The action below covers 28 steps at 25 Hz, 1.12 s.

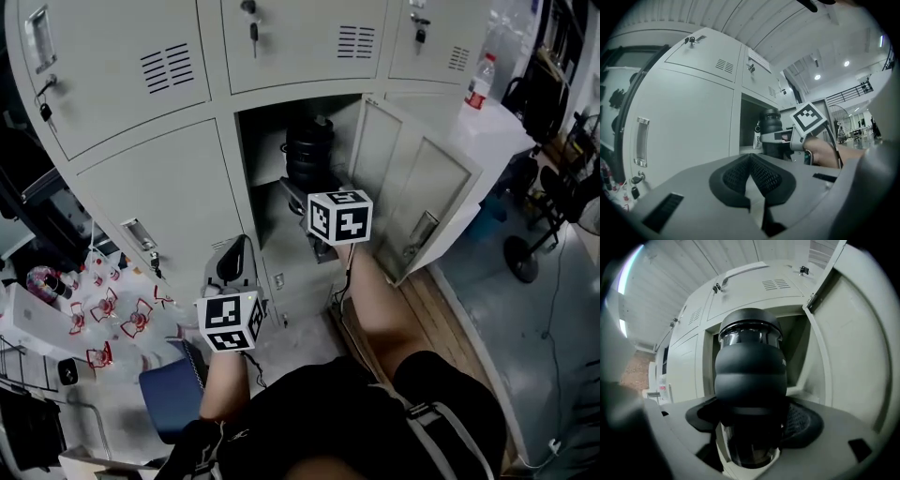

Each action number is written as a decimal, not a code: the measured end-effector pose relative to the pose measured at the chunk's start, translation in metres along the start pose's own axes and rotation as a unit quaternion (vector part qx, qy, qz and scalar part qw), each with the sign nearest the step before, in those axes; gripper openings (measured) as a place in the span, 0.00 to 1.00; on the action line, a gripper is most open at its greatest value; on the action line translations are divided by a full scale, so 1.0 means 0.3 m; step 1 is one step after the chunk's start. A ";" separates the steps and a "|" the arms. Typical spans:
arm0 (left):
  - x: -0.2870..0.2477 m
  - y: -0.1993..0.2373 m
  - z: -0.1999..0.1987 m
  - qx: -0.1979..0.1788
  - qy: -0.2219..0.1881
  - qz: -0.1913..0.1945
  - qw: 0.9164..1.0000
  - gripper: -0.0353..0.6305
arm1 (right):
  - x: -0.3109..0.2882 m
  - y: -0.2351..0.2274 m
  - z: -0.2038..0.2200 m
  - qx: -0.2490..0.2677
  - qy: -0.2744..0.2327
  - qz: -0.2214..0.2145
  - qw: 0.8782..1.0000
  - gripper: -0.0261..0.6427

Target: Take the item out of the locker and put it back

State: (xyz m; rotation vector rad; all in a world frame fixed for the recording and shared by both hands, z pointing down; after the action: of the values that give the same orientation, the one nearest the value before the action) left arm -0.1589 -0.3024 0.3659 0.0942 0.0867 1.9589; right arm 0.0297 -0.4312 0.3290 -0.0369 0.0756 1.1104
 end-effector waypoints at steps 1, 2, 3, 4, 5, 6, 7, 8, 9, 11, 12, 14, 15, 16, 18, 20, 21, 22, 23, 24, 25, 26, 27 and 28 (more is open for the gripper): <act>0.002 -0.004 0.002 0.001 0.001 0.002 1.000 0.07 | 0.023 0.010 0.016 0.006 -0.002 0.002 1.000 0.63; 0.004 -0.009 0.004 0.001 0.002 0.004 1.000 0.07 | 0.047 0.021 0.031 0.014 -0.004 0.004 1.000 0.63; 0.006 -0.014 0.006 0.002 0.003 0.006 1.000 0.07 | 0.071 0.031 0.046 0.023 -0.008 0.007 1.000 0.63; 0.008 -0.019 0.009 0.003 0.003 0.008 1.000 0.07 | 0.097 0.040 0.059 0.031 -0.012 0.010 0.999 0.63; 0.010 -0.023 0.013 0.005 0.003 0.009 1.000 0.07 | 0.123 0.049 0.073 0.038 -0.015 0.013 0.999 0.63; 0.012 -0.026 0.018 0.006 0.002 0.009 1.000 0.07 | 0.149 0.058 0.086 0.043 -0.017 0.015 0.999 0.63; 0.013 -0.028 0.023 0.008 0.002 0.009 1.000 0.07 | 0.174 0.066 0.099 0.045 -0.019 0.015 0.999 0.63; 0.013 -0.032 0.028 0.010 0.002 0.010 1.000 0.07 | 0.199 0.073 0.112 0.046 -0.020 0.016 0.999 0.63; 0.014 -0.036 0.033 0.011 0.002 0.011 1.000 0.07 | 0.222 0.080 0.125 0.045 -0.021 0.016 0.999 0.63; 0.015 -0.048 0.039 0.013 0.004 0.014 1.000 0.07 | 0.267 0.088 0.152 0.042 -0.022 0.018 0.999 0.63; 0.017 -0.054 0.040 0.013 0.003 0.015 1.000 0.07 | 0.288 0.089 0.165 0.039 -0.021 0.019 0.999 0.63; 0.020 -0.066 0.039 0.015 0.002 0.018 1.000 0.07 | 0.326 0.088 0.187 0.029 -0.021 0.019 0.999 0.63; 0.022 -0.070 0.040 0.015 0.002 0.019 1.000 0.07 | 0.343 0.089 0.197 0.024 -0.021 0.019 0.999 0.63; 0.024 -0.072 0.043 0.015 0.003 0.020 1.000 0.07 | 0.359 0.090 0.206 0.019 -0.022 0.020 0.999 0.63; 0.026 -0.077 0.051 0.016 0.005 0.021 1.000 0.07 | 0.385 0.095 0.222 0.018 -0.023 0.021 0.999 0.63; 0.028 -0.083 0.059 0.016 0.007 0.023 1.000 0.07 | 0.407 0.100 0.234 0.022 -0.022 0.022 0.999 0.63; 0.029 -0.086 0.061 0.017 0.008 0.024 1.000 0.07 | 0.416 0.102 0.240 0.023 -0.021 0.022 0.999 0.63; 0.031 -0.089 0.063 0.017 0.008 0.025 1.000 0.07 | 0.424 0.104 0.245 0.022 -0.019 0.022 0.999 0.63; 0.033 -0.090 0.064 0.017 0.008 0.025 1.000 0.07 | 0.431 0.106 0.251 0.020 -0.016 0.022 0.999 0.63; 0.034 -0.091 0.064 0.017 0.008 0.025 1.000 0.07 | 0.436 0.108 0.257 0.018 -0.015 0.021 1.000 0.63; 0.035 -0.092 0.063 0.016 0.008 0.026 1.000 0.07 | 0.440 0.111 0.262 0.016 -0.014 0.021 1.000 0.63; 0.037 -0.092 0.061 0.016 0.007 0.026 1.000 0.07 | 0.444 0.113 0.268 0.016 -0.014 0.021 1.000 0.63; 0.039 -0.092 0.060 0.015 0.007 0.026 1.000 0.07 | 0.448 0.116 0.273 0.017 -0.014 0.022 1.000 0.63; 0.041 -0.093 0.060 0.014 0.006 0.026 1.000 0.07 | 0.451 0.118 0.277 0.018 -0.015 0.022 0.999 0.63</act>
State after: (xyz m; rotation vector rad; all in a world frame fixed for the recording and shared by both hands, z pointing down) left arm -0.1360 -0.2801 0.3812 0.1044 0.1217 2.0098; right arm 0.0612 -0.2888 0.4014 0.0130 0.0696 1.1534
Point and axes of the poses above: the fingertips, and each gripper's own axes: x backward along the fingers, y to its left, z out of its underside, the point moved 8 cm from there along x, backward along the fingers, and after that the axes turned 7 degrees about x, right-handed, at the moved point
